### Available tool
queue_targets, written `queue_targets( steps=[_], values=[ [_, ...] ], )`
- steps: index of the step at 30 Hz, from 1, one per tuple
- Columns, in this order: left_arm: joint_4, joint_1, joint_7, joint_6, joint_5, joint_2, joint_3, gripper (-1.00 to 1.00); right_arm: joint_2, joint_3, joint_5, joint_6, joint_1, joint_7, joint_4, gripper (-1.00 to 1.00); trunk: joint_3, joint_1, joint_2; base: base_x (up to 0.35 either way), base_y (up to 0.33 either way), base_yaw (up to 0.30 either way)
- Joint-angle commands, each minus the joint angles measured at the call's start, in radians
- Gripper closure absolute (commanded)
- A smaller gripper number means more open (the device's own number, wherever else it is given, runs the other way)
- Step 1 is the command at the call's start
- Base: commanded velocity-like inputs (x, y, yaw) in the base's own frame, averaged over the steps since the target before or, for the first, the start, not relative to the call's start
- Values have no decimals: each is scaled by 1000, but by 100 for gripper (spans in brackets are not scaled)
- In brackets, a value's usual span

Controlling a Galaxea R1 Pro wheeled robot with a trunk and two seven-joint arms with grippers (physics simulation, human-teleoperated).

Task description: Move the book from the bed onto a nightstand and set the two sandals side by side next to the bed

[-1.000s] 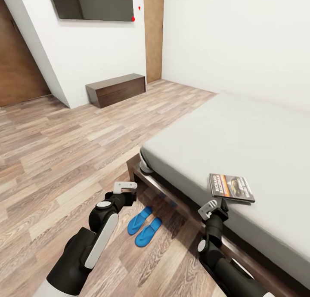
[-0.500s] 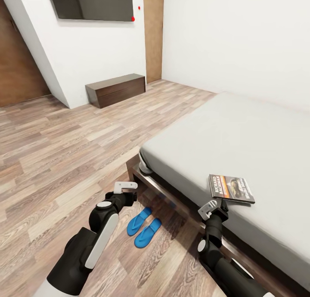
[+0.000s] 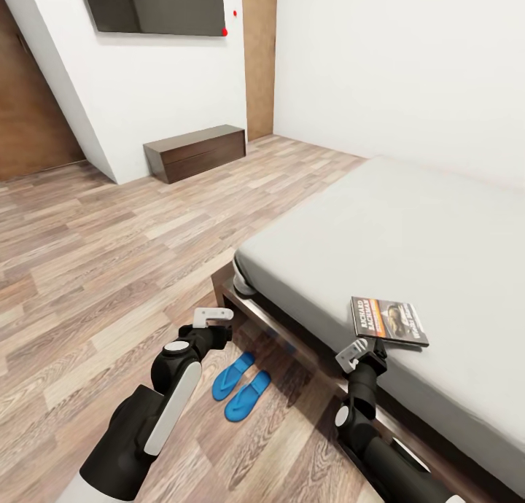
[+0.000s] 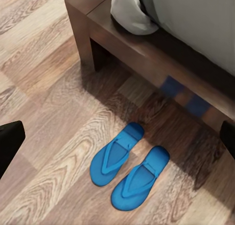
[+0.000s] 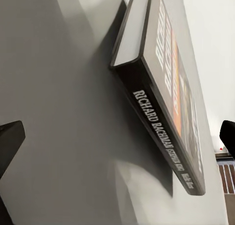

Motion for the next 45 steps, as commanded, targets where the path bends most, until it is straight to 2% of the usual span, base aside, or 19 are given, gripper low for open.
queue_targets(
  steps=[1, 45],
  values=[
    [-1, -1, 10, 2, 11, 0, -1, -100, -1, 3, 3, 6, -1, -2, 0, -100, -1, 0, 0, 44, -1, 0],
    [-1, -1, 10, 2, 13, -1, -2, -100, -1, 3, 3, 5, -1, -2, 0, -100, -1, 0, 0, 39, -32, 0]
  ],
)
